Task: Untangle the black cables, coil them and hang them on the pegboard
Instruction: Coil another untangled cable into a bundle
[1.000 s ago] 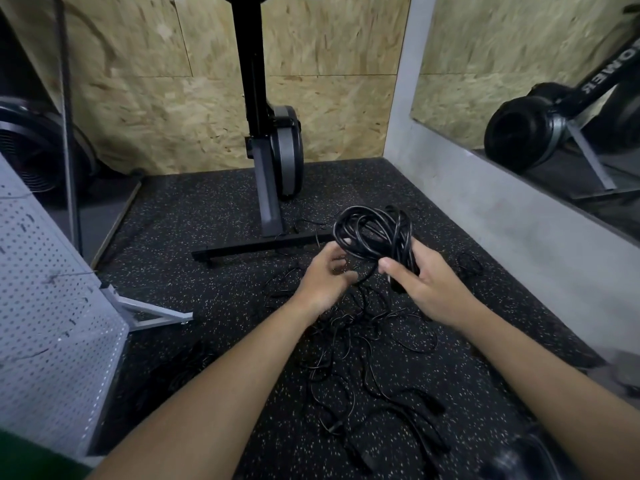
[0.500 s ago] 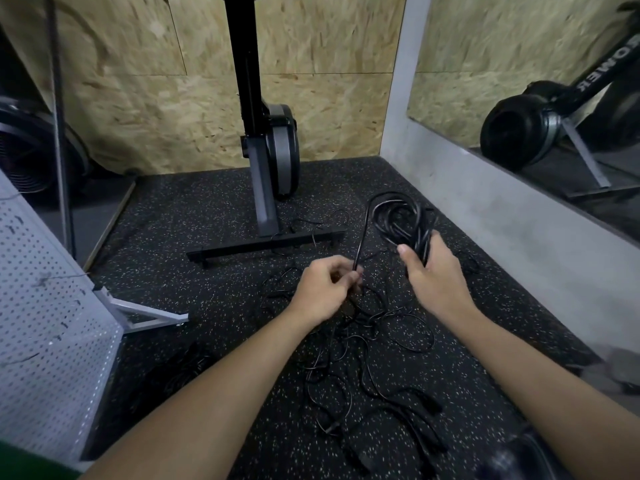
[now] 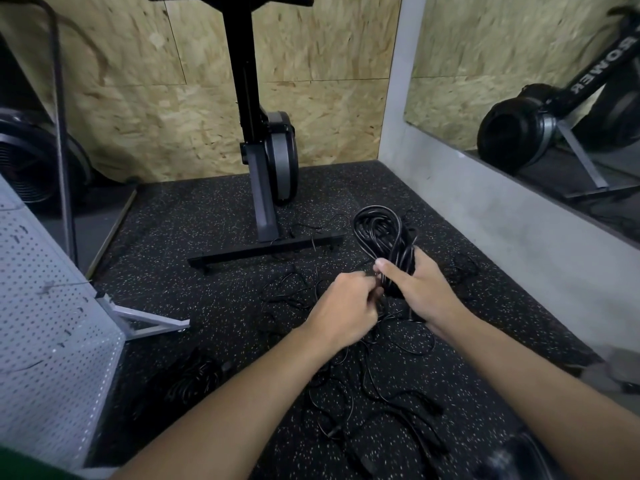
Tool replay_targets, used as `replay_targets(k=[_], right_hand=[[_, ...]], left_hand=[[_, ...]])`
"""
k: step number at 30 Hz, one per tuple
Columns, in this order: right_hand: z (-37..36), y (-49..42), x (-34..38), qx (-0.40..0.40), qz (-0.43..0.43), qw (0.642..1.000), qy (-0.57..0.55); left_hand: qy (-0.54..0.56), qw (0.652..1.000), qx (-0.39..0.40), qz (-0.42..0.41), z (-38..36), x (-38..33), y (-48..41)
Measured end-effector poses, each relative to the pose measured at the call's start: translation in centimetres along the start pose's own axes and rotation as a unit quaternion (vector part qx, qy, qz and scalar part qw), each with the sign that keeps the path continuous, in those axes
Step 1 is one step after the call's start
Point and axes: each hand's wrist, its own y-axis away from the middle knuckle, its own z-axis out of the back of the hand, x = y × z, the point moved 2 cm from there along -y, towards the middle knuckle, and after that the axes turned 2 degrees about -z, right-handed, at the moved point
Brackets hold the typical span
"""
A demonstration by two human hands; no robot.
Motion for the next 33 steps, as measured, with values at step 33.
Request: replay_targets(k=[33], right_hand=[[2.5, -1.0, 0.9, 0.007, 0.021, 0.992, -0.122]], left_hand=[[0.155, 0.948, 0.196, 0.198, 0.3, 9.4, 2.0]])
